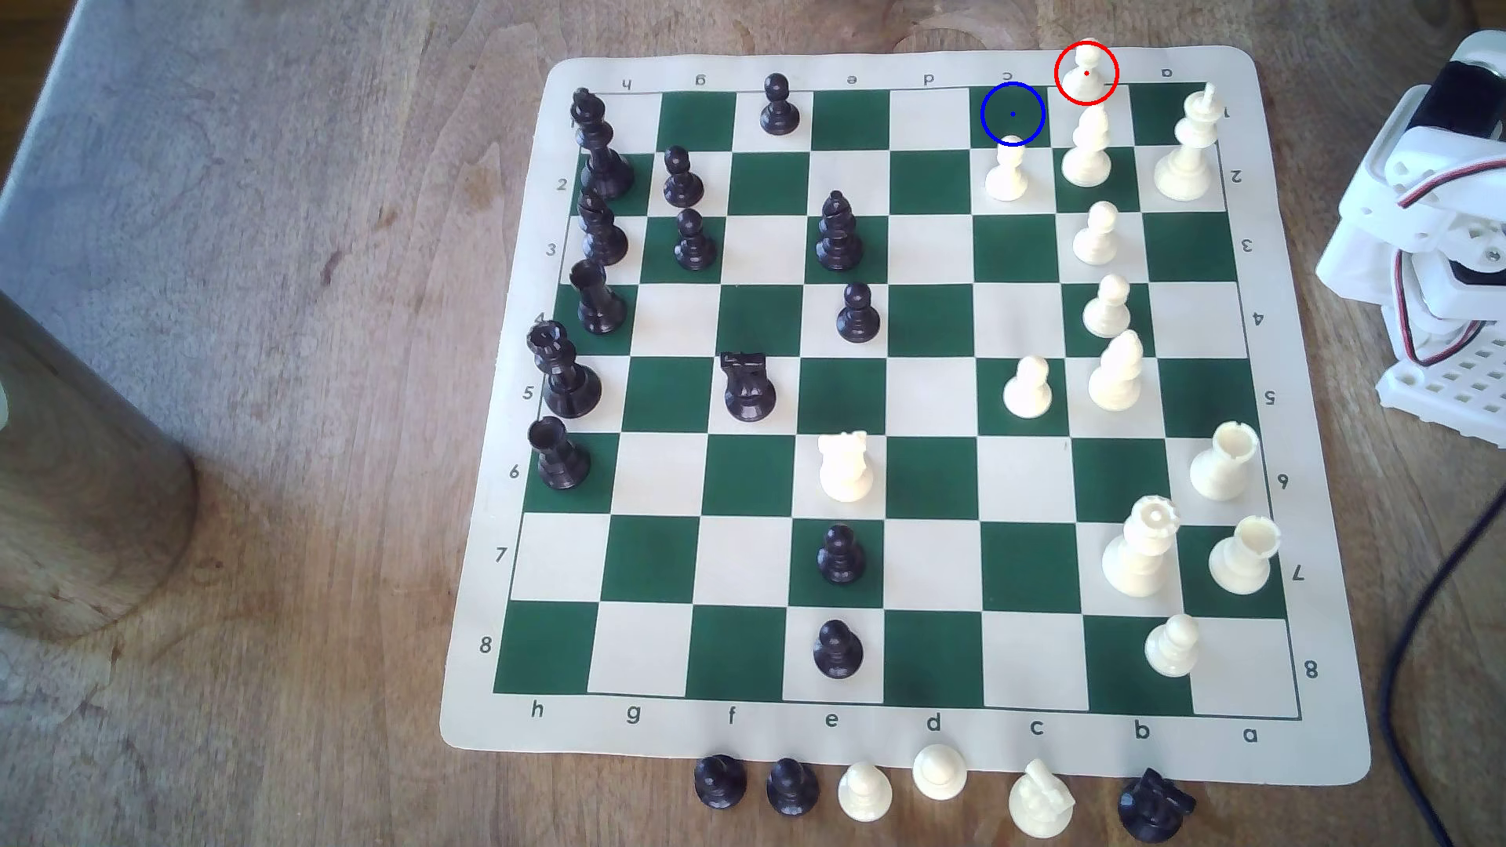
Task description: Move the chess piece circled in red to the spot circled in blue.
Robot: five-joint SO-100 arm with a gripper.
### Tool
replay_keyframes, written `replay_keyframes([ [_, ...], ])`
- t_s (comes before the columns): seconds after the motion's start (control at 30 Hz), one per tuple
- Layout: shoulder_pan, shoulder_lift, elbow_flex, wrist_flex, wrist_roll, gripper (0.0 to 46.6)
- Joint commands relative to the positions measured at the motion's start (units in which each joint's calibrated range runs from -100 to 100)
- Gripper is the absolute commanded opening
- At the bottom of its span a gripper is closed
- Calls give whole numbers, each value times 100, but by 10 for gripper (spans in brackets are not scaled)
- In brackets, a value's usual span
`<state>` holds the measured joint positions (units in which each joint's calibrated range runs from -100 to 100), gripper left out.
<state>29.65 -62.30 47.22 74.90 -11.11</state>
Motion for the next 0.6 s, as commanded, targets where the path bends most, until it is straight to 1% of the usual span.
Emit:
replay_keyframes([
  [0.0, 129, 712, -561, 61, -142, 13],
  [0.07, 270, 1179, -615, -21, -132, 55],
  [0.13, 364, 1493, -624, -103, -117, 84],
  [0.23, 489, 1926, -615, -299, -59, 107],
  [0.33, 504, 2214, -633, -479, -39, 113],
  [0.47, 575, 2775, -715, -692, 34, 102],
  [0.57, 684, 3199, -742, -954, 107, 102],
])
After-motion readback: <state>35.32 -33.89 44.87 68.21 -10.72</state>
